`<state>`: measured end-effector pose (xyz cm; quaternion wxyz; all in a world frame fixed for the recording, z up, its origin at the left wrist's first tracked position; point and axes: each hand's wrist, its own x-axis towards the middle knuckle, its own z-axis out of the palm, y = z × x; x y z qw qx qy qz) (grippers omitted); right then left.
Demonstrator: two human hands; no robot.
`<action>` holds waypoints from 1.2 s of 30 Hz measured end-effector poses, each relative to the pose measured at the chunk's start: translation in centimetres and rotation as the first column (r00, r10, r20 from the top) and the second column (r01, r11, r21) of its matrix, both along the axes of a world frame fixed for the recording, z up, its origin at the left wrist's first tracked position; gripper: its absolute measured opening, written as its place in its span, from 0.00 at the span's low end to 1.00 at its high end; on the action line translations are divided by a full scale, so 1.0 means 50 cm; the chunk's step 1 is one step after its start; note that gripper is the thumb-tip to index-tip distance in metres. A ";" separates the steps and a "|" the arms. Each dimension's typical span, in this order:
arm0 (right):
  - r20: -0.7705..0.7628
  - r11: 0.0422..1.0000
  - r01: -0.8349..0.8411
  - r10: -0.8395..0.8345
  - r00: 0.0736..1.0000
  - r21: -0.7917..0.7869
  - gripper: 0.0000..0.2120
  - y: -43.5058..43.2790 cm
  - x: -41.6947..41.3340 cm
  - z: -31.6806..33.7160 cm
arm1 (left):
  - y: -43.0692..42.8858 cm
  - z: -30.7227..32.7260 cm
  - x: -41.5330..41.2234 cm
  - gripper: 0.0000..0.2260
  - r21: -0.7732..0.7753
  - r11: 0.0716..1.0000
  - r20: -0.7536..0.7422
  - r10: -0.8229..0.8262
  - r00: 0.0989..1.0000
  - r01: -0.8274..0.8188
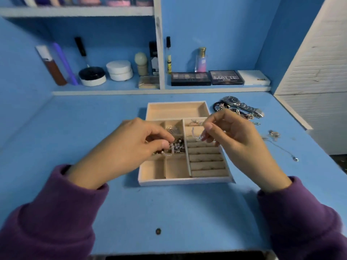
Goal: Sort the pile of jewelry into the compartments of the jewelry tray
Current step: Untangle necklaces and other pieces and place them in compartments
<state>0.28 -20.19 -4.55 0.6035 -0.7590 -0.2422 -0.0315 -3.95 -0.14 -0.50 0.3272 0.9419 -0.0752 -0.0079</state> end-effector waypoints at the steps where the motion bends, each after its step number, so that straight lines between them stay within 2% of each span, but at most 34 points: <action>1: 0.006 1.000 -0.023 0.024 1.000 -0.014 0.04 0.013 -0.003 0.003 | 0.011 -0.001 -0.009 0.07 0.011 1.000 -0.018 0.002 1.000 -0.001; 5: 0.021 0.995 -0.066 0.068 0.997 -0.072 0.03 0.054 -0.010 0.011 | 0.034 -0.010 -0.031 0.08 0.037 0.999 -0.076 -0.008 0.997 0.011; 9: 0.011 0.989 -0.097 0.099 0.995 -0.108 0.03 0.072 -0.016 0.017 | 0.044 -0.022 -0.036 0.09 0.148 0.989 -0.054 0.004 0.999 0.004; 15: 0.050 0.970 -0.116 0.130 0.990 -0.215 0.03 0.086 -0.027 0.023 | 0.044 -0.021 -0.037 0.08 0.219 0.975 -0.059 -0.032 0.998 0.044; 21: 0.040 0.970 -0.092 0.103 0.994 -0.227 0.03 0.087 -0.029 0.025 | 0.045 -0.014 -0.038 0.09 0.151 0.980 -0.117 -0.113 0.987 0.130; 26: 0.044 0.972 -0.075 0.087 0.995 -0.224 0.03 0.085 -0.028 0.025 | 0.050 -0.025 -0.033 0.09 0.152 0.979 -0.131 -0.113 0.985 0.133; 32: 0.046 0.969 -0.064 0.077 0.996 -0.236 0.03 0.087 -0.029 0.027 | 0.047 -0.028 -0.031 0.09 0.268 0.955 -0.038 -0.123 0.992 0.129; 36: 0.061 0.963 -0.052 0.071 0.996 -0.266 0.04 0.087 -0.030 0.027 | 0.053 -0.033 -0.031 0.08 0.286 0.951 -0.007 -0.118 0.993 0.115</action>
